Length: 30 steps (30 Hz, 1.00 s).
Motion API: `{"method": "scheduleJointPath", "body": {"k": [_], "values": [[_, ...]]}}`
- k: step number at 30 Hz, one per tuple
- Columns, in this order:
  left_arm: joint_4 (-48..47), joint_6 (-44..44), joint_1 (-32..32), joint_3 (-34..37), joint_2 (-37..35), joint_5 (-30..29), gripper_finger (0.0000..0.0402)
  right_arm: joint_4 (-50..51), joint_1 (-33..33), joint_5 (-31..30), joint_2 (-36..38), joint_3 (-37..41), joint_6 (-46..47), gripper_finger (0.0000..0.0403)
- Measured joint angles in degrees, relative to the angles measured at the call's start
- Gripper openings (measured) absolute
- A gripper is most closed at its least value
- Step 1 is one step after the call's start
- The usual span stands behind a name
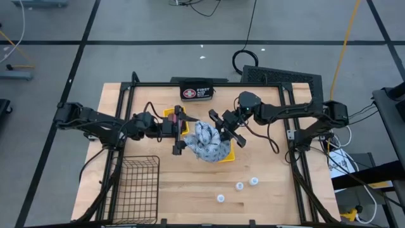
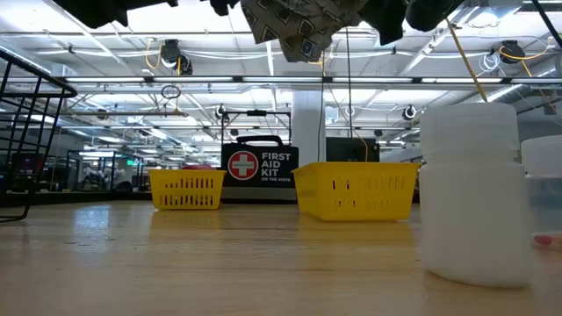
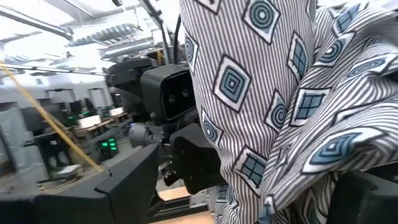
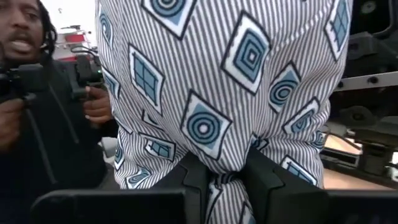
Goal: Pick & Place Medicine items
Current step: Put the blue patient gown into the wire basket
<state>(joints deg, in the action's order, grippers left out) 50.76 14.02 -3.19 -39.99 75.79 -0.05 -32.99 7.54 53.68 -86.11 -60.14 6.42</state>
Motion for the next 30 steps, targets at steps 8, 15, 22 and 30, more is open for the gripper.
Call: {"method": "scheduleJointPath", "body": {"k": [8,15,22,30], "values": [[0.2,-7.4,0.1,-1.0,0.0,7.3,0.0313,-1.6,0.0,9.6,0.3,0.0,3.4,0.0042],[-7.4,-12.1,0.2,-7.5,3.2,9.5,0.0300,-1.8,-0.1,10.0,0.3,0.1,4.8,0.0041],[-10.0,-5.4,-1.0,-13.0,8.4,21.4,0.0317,-2.1,-0.2,12.4,1.1,0.7,5.8,0.0041],[-10.1,-8.6,-1.2,-13.6,8.5,27.7,0.0315,-2.6,-0.2,17.1,1.2,0.6,6.4,0.0041]]}}
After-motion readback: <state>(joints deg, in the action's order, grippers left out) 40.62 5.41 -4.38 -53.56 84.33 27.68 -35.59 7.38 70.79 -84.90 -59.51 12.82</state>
